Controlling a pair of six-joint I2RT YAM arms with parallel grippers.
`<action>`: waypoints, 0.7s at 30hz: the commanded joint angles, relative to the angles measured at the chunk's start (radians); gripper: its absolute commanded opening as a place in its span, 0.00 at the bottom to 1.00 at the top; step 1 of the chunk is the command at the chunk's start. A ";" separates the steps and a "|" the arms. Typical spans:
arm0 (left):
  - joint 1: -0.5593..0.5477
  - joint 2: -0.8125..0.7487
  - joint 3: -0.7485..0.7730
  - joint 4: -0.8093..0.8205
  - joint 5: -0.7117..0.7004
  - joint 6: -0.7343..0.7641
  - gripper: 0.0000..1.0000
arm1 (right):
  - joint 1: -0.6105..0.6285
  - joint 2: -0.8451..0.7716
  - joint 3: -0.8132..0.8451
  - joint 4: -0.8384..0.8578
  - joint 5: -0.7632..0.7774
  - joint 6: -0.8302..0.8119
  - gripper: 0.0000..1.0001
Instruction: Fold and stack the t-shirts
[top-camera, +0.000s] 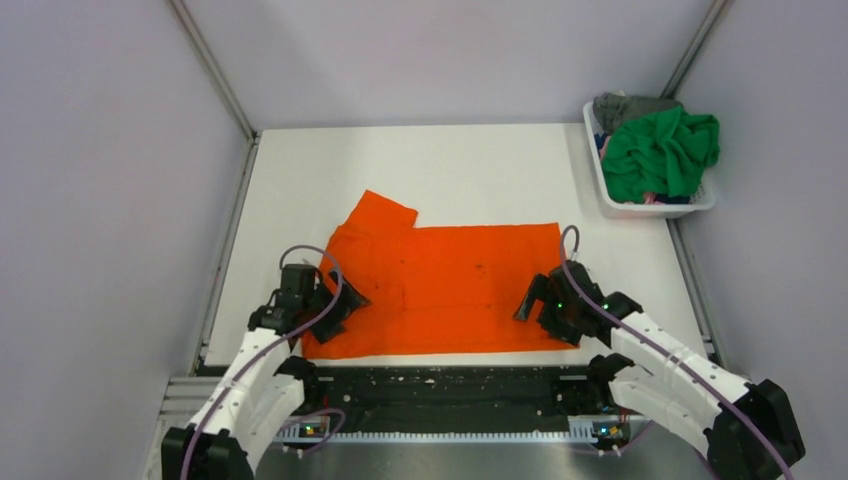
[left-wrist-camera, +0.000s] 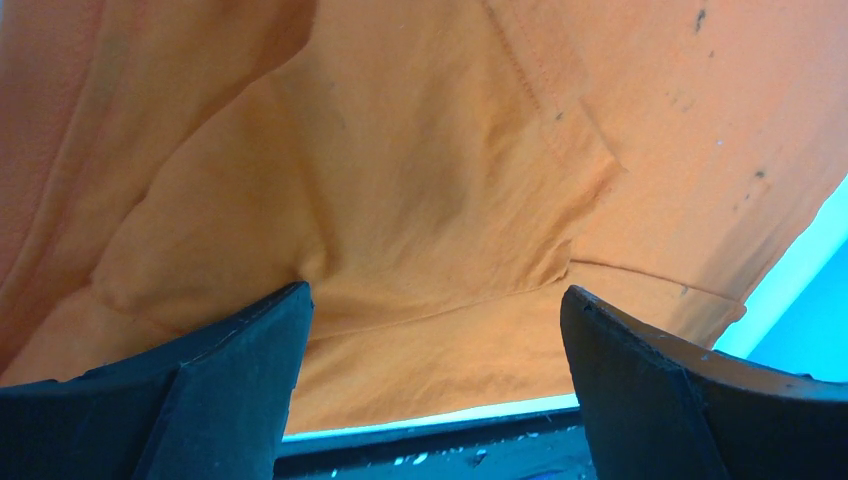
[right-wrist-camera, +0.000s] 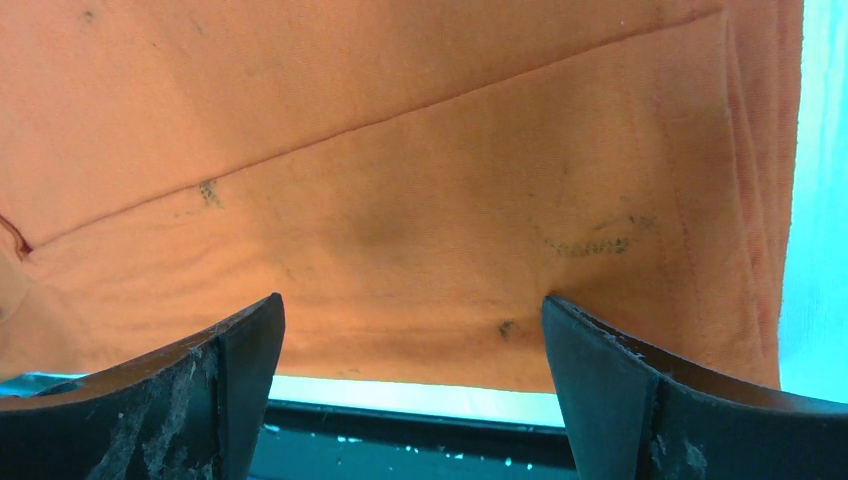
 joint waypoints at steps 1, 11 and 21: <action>-0.001 -0.140 0.021 -0.243 -0.060 -0.019 0.99 | 0.030 -0.022 -0.012 -0.144 0.015 0.007 0.99; -0.001 -0.062 0.273 -0.036 -0.107 0.092 0.99 | 0.029 -0.165 0.176 0.094 0.172 -0.141 0.99; 0.001 0.683 0.812 0.102 -0.075 0.320 0.99 | 0.010 0.073 0.343 0.187 0.449 -0.271 0.99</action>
